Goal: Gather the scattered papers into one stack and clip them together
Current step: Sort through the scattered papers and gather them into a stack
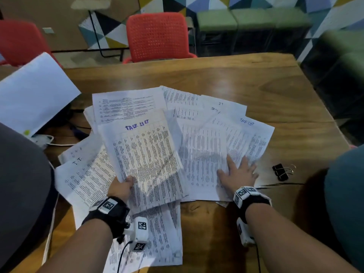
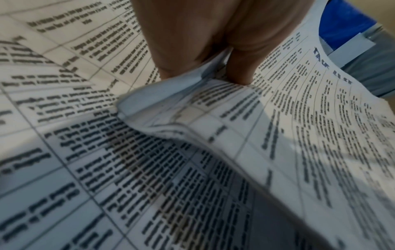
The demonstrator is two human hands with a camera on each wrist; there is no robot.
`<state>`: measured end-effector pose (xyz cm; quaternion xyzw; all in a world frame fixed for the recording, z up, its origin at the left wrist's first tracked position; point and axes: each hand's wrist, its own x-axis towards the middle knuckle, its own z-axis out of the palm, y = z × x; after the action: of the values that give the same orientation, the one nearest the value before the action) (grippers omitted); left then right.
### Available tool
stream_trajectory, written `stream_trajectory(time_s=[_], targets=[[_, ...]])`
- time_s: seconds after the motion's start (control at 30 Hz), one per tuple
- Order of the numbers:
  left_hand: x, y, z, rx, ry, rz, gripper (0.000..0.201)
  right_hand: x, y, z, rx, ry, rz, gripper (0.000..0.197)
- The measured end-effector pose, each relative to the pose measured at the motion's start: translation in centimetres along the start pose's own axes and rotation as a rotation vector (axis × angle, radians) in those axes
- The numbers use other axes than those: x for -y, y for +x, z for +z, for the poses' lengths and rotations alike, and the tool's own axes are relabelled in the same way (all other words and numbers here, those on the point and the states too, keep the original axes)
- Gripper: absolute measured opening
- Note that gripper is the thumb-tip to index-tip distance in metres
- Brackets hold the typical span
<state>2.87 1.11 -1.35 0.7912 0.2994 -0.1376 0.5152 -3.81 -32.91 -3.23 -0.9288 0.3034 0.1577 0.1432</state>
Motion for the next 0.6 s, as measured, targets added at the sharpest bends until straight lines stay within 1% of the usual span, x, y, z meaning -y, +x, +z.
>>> stream_trajectory(time_s=[0.17, 0.27, 0.33, 0.43, 0.53, 0.6], targets=[[0.2, 0.2, -1.1, -0.045, -0.04, -0.011, 0.033, 3.3, -1.3, 1.1, 0.057, -0.017, -0.196, 0.07], [0.2, 0.3, -1.9, -0.051, -0.029, -0.006, 0.033, 5.3, -2.3, 1.6, 0.08, -0.08, -0.266, 0.07], [0.4, 0.4, -2.3, -0.061, -0.006, 0.001, 0.033, 5.9, -2.4, 1.4, 0.094, -0.089, -0.265, 0.069], [0.4, 0.2, -2.8, -0.044, 0.007, 0.015, 0.038, 5.9, -2.1, 0.7, 0.1, -0.048, -0.218, 0.067], [-0.2, -0.3, -2.8, -0.017, -0.005, 0.027, 0.04, 5.5, -2.6, -0.3, 0.031, 0.092, -0.126, 0.067], [-0.6, -0.8, -2.4, 0.01, -0.006, 0.039, 0.039, 5.5, -3.5, -0.9, -0.021, 0.12, -0.117, 0.069]])
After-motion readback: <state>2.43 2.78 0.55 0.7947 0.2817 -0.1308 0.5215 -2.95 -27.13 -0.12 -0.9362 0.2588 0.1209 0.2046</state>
